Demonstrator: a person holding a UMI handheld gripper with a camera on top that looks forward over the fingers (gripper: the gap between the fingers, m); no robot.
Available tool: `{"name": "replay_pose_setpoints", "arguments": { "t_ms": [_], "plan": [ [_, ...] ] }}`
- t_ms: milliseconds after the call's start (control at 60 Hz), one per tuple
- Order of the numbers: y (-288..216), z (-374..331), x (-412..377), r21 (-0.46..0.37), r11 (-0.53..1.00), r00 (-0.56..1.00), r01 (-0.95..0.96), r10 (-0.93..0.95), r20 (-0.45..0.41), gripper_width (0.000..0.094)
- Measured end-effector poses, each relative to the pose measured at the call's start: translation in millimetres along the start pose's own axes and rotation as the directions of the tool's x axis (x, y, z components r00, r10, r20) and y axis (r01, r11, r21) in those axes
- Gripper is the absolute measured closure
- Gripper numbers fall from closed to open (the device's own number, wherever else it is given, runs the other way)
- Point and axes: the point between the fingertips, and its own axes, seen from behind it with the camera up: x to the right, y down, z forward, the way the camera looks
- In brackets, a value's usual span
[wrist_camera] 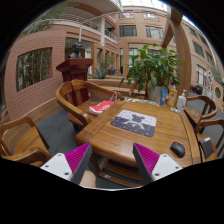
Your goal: Arrange mouse
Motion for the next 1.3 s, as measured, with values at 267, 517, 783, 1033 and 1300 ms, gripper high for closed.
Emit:
{"name": "replay_pose_setpoints", "arguments": {
  "t_ms": [267,517,783,1033,1300],
  "plan": [
    [90.5,12.1,87.8,-0.137,0.986,0.989,-0.092,0.074,-0.132,0.0091],
    [125.5,21.3,221.5,-0.134,0.975,0.932,-0.177,0.122,-0.341,0.0083],
    [116.0,61.1,312.5,-0.097,0.978,0.901,-0.186,0.131,-0.413,0.0088],
    [98.6,100.4,353.0,-0.074,0.979,0.899,-0.191,0.144,-0.413,0.0115],
    [87.8,126.7,362.9,-0.056,0.975,0.909,-0.215,0.179,-0.376,0.0481]
  ]
}}
